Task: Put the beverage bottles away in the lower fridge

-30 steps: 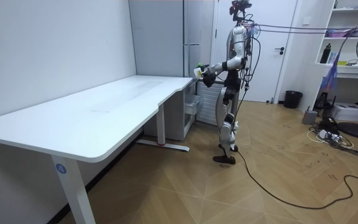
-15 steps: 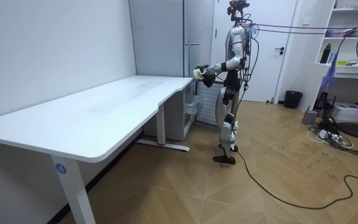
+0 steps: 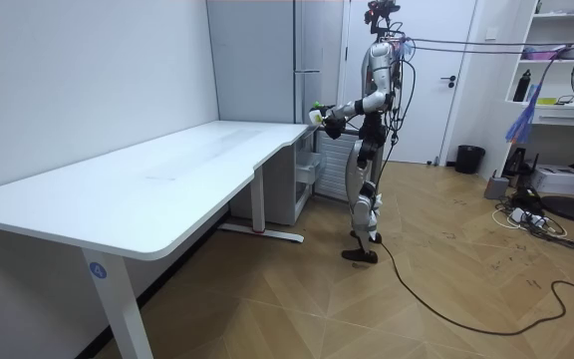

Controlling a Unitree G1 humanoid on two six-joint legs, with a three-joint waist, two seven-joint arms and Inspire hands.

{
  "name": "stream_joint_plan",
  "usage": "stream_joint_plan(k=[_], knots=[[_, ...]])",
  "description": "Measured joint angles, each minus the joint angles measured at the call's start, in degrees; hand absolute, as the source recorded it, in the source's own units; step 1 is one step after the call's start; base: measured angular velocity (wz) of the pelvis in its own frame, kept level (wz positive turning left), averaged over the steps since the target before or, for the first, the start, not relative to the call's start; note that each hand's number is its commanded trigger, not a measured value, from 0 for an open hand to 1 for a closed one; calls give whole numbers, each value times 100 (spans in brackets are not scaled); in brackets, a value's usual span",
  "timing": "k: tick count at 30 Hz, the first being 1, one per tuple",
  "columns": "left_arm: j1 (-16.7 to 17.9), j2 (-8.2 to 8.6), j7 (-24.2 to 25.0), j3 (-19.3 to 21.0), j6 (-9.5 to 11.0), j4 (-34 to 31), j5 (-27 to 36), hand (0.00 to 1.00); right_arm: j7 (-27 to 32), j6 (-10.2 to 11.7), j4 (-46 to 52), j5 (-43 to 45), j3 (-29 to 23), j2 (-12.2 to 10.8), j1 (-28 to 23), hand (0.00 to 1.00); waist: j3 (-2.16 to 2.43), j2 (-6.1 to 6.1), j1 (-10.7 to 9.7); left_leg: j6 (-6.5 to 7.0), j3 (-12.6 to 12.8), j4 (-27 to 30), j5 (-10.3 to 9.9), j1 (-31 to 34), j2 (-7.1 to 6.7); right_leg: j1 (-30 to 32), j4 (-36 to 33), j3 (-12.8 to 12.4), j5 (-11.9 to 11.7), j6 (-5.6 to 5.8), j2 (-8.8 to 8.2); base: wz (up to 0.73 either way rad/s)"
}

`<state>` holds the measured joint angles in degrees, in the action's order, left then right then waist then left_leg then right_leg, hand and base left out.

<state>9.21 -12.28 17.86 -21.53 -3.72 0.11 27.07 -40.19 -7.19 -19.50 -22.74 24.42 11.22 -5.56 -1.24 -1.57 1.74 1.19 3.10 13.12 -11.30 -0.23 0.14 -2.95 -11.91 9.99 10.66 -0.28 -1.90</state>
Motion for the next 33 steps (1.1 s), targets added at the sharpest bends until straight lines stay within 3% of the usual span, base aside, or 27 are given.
stream_joint_plan(k=[12, 17, 20, 26, 31, 33], knots=[[-22, 1, -138, 93, 36, -26, -36, 0, -1, 20, 11, -163, -35, -3, 10, 100, 14, -12, 0, 0, 4, -14, 1, 8, -4, 3, 10, 17, 0, 0, -3, 0], [-42, -2, -255, 173, 73, -382, -107, 0, -67, 232, 37, -208, -38, 20, 23, 100, 19, -9, 24, 0, -2, 51, 0, 49, 4, 0, 9, 44, -2, -4, -3, 2], [-47, 3, -400, 249, 105, -651, -174, 0, -97, 238, 37, -208, -35, 43, 56, 100, 28, 9, 44, -1, -9, 55, 0, 49, 9, 0, 8, 38, -6, -10, 3, 0], [-103, 74, -595, 696, 600, -1683, -183, 0, -281, 235, 37, -153, 85, 131, 25, 100, 27, 18, 76, -1, -11, 47, 1, -2, 10, -39, 8, 26, -14, -17, 1, -1], [-172, 79, -786, 1157, 815, -1898, -180, 0, -314, 235, 48, -114, 73, 313, -38, 100, 6, 81, 253, -2, -10, -7, 1, -126, 6, -133, 22, 33, -14, -16, 3, -2], [-172, 76, -907, 1276, 836, -1921, -184, 0, -314, 235, 64, -113, 60, 364, -49, 100, 18, 115, 320, -2, -11, -7, 1, -122, 7, -126, 21, 35, -14, -16, 3, 0]])
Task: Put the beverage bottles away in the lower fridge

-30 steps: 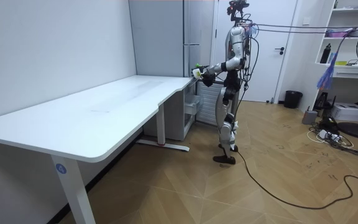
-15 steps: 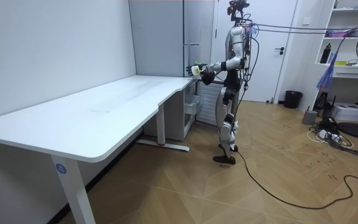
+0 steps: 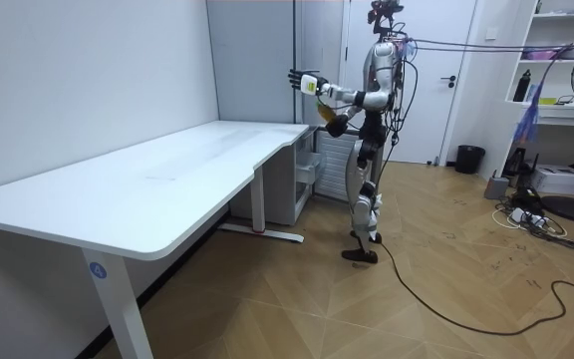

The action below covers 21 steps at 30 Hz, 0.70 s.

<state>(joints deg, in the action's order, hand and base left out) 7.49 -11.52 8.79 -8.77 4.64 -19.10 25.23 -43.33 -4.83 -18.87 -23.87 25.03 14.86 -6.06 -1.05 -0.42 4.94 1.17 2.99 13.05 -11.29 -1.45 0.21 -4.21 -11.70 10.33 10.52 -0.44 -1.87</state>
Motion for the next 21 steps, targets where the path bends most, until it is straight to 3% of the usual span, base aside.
stream_joint_plan(k=[4, 9, 14, 21], knots=[[1, -2, -283, 333, 71, -1, -119, 0, -56, 0, 12, 90, -140, 26, -103, 100, 30, 66, 83, -1, 6, -28, 1, -21, 0, -19, -2, 80, 0, 0, -11, 1], [-3, -10, -734, 718, 201, -36, -124, 0, -62, 3, 11, 405, -320, 77, -284, 100, 27, 87, 194, -1, -1, -56, 1, -107, -1, -94, 12, 83, 1, 2, -7, 0], [-5, 12, -1354, 1294, 656, -166, -495, 0, -58, 12, 10, 423, -674, 95, -485, 100, 8, 106, 321, -1, -7, -100, 2, -115, -8, -122, 58, 87, 1, 2, -4, 0], [9, 7, -2001, 1737, 690, -49, -493, 0, -45, 11, 11, 421, -873, 69, -541, 100, 5, 107, 501, -13, -20, -133, 11, -222, -5, -204, 111, 82, 1, 1, 8, 0]])
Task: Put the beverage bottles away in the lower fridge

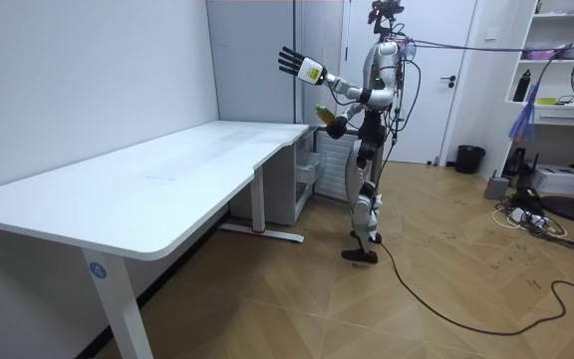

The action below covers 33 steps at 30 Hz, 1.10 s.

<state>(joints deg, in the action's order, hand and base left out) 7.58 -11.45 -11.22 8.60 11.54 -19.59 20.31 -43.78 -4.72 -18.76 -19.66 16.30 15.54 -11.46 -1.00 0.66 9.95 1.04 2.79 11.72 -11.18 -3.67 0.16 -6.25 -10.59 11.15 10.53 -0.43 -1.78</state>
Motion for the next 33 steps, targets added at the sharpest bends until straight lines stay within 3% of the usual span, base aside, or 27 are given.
stream_joint_plan(k=[6, 10, 16, 22, 26, 31, 33], knots=[[30, -3, -639, 332, 4, 772, 17, 0, 146, -9, 65, 3, -76, 11, -118, 100, 3, 8, 148, 0, -1, -17, -1, -34, -4, -26, 8, 3, 0, 0, 1, 0], [212, -3, -972, 410, 8, 1777, 50, 0, 267, -11, 160, 2, -79, 7, -163, 100, 8, -2, 168, -1, -4, -40, -1, -74, -5, -72, 6, 12, 1, 1, 3, 0], [450, -20, -1437, 219, 14, 3318, 452, 0, 391, -27, 160, 0, 98, -43, -135, 100, 81, -132, 194, -3, 9, -56, 1, -109, -14, -134, 91, 16, 1, 1, 4, 0], [559, -11, -1493, -421, -99, 4671, 723, 0, 544, -38, 148, -27, 288, -74, -128, 100, 39, -217, 325, -1, -53, -38, -2, -101, -20, -158, 90, 87, -3, 6, -8, 5], [611, 65, -1452, -477, -189, 5229, 951, 0, 633, -43, 148, -30, 328, -122, -117, 100, 9, -207, 363, -5, -61, -46, -7, -69, -15, -113, 84, 100, -3, 6, -8, 1], [641, 51, -1330, -685, -302, 5854, 949, 0, 815, -244, 149, -79, 331, -108, -80, 100, 20, -191, 406, -6, -56, -41, -10, -9, -17, -100, 95, 112, -5, 2, -7, 0], [703, 50, -1189, -711, -447, 6164, 953, 0, 836, -289, 150, -106, 337, -111, -80, 100, 21, -202, 406, -6, -54, -43, -9, -11, -53, -104, 106, 124, -5, 3, -5, 0]])
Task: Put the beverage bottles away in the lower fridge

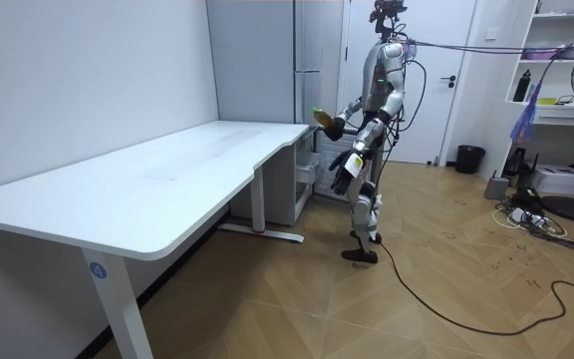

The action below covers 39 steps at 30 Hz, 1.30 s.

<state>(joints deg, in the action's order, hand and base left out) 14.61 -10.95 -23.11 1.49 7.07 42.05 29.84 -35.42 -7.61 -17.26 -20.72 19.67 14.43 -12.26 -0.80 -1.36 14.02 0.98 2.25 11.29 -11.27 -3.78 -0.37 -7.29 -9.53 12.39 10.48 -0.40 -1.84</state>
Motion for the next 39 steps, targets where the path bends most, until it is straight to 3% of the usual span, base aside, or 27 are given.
stream_joint_plan(k=[4, 11, 15, 20, 29, 35, 39], knots=[[150, 0, 199, -47, -275, 465, 229, 0, 115, -17, 0, -2, 8, 14, 36, 100, -1, -2, 20, 1, -32, 9, 0, 23, -5, 29, -2, 35, 0, 0, -5, 3], [105, -2, 639, -58, -503, 1461, 426, 0, 131, -86, -1, -376, 31, 6, 109, 100, 1, 10, -9, 1, -18, 4, 0, 34, -6, 21, -5, 46, 0, 1, -6, 0], [122, -6, 867, -174, -619, 1694, 412, 0, 151, -100, -2, -423, 46, -6, 109, 100, -3, 25, -56, 5, 12, -8, -3, 55, -5, 47, -14, 24, 0, 1, -10, -1], [94, -4, 1398, -443, -911, 1888, -406, 0, 146, -199, -12, -405, 57, -82, 106, 100, 23, 52, -301, 5, 1, 43, 1, 219, -6, 173, -23, 16, -5, -4, -8, 0], [-182, -20, 1866, -901, -1189, 1992, -2152, 0, 302, -198, -278, -409, 47, -71, 124, 100, 29, 68, -642, 4, 26, 40, 0, 218, -1, 176, -24, -104, -5, -4, 7, 0], [-180, -24, 1857, -969, -1221, 1852, -2456, 0, 681, -197, -582, -517, 15, -73, 143, 100, 24, 83, -908, 8, 37, 40, -5, 217, -3, 174, -25, -73, -5, -3, 0, 0], [-181, -19, 1833, -963, -1216, 1860, -2493, 0, 863, -195, -812, -839, -94, -84, 143, 100, 30, 72, -915, 8, 72, 34, -5, 207, 4, 183, -24, -87, -5, -3, 2, -3]])
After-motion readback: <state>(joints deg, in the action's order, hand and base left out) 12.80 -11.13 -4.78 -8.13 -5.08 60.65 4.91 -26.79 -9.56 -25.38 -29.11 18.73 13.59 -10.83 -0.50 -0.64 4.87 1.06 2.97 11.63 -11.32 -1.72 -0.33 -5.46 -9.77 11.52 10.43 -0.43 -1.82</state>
